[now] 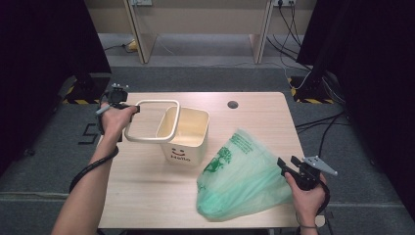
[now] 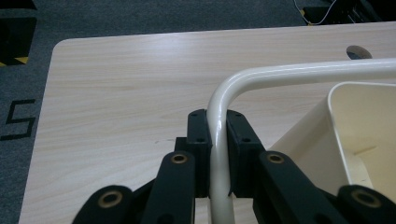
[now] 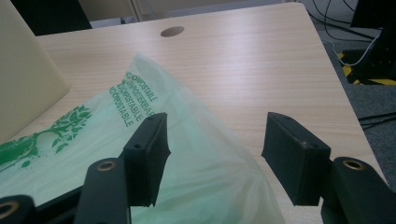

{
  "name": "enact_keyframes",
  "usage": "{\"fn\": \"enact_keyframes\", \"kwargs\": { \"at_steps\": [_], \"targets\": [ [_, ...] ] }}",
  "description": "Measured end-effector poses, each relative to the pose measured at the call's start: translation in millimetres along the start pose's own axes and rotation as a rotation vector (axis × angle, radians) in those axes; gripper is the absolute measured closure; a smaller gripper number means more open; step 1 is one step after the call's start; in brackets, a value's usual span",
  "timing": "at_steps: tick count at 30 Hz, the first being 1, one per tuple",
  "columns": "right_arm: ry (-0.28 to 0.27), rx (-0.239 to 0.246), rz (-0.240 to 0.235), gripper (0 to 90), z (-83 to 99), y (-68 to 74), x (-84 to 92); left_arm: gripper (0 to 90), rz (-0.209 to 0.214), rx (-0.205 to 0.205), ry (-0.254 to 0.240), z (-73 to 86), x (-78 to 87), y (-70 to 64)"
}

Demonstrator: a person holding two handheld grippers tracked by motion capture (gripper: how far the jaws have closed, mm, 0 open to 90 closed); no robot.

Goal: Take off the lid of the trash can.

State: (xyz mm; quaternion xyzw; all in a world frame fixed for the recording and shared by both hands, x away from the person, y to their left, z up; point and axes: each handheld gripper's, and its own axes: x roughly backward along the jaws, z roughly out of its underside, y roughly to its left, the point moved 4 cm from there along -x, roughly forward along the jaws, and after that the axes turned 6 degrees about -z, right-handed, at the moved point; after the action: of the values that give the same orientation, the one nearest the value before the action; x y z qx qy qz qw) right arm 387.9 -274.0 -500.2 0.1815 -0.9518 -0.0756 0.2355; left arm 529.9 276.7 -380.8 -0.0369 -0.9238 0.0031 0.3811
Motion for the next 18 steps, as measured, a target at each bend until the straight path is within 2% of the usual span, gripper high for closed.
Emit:
{"fn": "enact_keyframes", "kwargs": {
  "at_steps": [18],
  "targets": [
    [0.001, 0.0, -0.002, 40.3, 0.3, 0.0, -0.5, 80.9, -0.014, 0.012, 0.002, 6.6, 2.3, 16.2]
  ]
}}
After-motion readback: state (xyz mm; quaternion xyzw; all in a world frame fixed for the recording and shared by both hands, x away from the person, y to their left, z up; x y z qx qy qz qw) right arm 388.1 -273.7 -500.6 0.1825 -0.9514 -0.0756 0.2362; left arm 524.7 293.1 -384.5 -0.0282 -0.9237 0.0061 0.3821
